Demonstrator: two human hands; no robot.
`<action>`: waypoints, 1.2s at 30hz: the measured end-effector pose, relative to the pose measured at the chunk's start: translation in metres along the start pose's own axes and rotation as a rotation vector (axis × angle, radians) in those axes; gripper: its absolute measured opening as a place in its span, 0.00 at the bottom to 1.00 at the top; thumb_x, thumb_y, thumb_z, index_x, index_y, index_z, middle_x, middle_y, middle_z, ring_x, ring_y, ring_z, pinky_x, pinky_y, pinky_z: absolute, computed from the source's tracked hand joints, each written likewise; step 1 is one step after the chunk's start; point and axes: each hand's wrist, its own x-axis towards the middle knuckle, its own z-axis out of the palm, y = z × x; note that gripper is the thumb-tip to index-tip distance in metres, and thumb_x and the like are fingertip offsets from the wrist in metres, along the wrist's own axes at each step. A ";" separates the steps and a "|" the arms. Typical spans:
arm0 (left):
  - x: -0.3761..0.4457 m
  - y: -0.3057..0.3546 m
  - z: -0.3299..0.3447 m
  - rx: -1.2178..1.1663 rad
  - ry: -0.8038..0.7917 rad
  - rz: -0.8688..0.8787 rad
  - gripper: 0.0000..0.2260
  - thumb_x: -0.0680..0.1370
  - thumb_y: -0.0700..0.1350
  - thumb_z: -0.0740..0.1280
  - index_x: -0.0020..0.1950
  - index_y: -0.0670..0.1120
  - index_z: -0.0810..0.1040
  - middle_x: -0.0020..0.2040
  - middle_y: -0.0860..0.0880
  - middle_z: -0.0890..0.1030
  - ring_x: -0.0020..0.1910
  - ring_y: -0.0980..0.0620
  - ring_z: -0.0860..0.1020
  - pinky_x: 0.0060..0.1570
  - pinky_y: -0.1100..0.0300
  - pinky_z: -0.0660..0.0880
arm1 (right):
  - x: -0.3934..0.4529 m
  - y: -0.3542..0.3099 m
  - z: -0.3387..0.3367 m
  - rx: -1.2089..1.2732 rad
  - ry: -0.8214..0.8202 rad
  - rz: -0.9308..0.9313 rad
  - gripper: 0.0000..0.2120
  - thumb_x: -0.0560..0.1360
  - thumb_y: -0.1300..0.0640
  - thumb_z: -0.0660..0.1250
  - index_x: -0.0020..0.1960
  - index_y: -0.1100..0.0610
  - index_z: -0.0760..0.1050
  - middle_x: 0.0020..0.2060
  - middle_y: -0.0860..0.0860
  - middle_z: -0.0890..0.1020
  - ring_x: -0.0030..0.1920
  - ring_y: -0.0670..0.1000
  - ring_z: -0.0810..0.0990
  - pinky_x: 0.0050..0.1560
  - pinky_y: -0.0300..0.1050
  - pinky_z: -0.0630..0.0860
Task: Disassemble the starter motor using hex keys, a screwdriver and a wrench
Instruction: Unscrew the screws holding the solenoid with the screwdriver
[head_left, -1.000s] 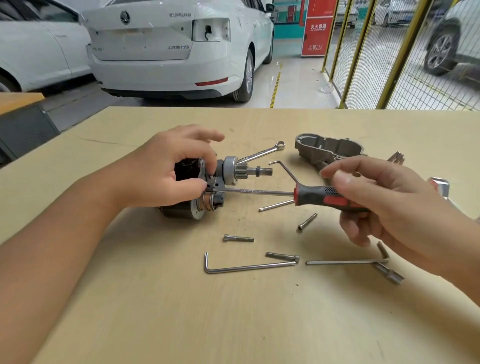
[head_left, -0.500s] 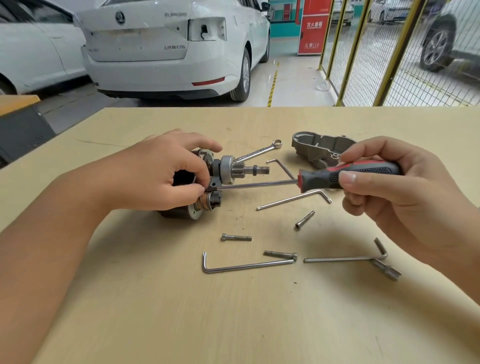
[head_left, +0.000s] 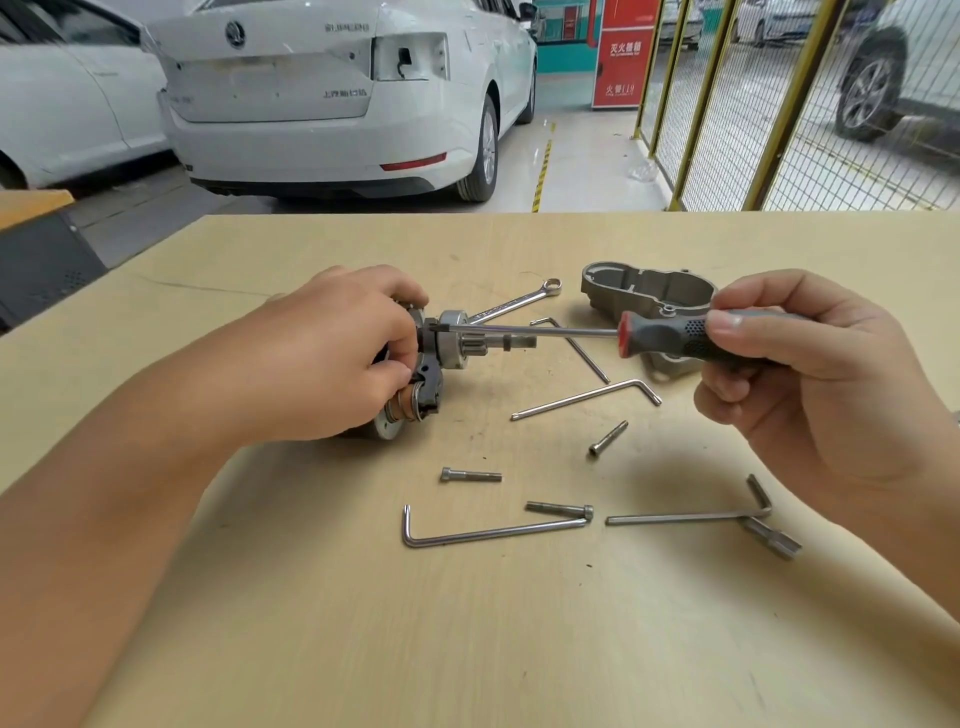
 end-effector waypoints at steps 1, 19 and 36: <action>-0.001 0.003 0.002 0.012 0.009 -0.035 0.12 0.81 0.47 0.67 0.38 0.55 0.78 0.73 0.61 0.68 0.71 0.51 0.67 0.68 0.42 0.70 | 0.000 0.001 0.000 0.001 -0.001 0.002 0.05 0.65 0.64 0.72 0.39 0.56 0.78 0.31 0.56 0.74 0.26 0.52 0.66 0.29 0.45 0.64; -0.007 0.013 -0.001 0.017 0.038 -0.135 0.09 0.78 0.47 0.69 0.39 0.57 0.82 0.69 0.58 0.72 0.68 0.51 0.68 0.64 0.44 0.74 | -0.001 0.002 0.003 0.024 0.032 0.015 0.06 0.64 0.62 0.72 0.40 0.57 0.77 0.33 0.58 0.75 0.25 0.52 0.65 0.28 0.43 0.66; -0.006 0.048 0.039 0.156 0.366 0.585 0.04 0.75 0.39 0.77 0.46 0.47 0.86 0.41 0.50 0.83 0.41 0.42 0.80 0.41 0.48 0.76 | 0.000 0.000 0.001 0.072 0.168 -0.037 0.06 0.72 0.67 0.69 0.39 0.58 0.76 0.30 0.55 0.78 0.25 0.51 0.66 0.29 0.43 0.65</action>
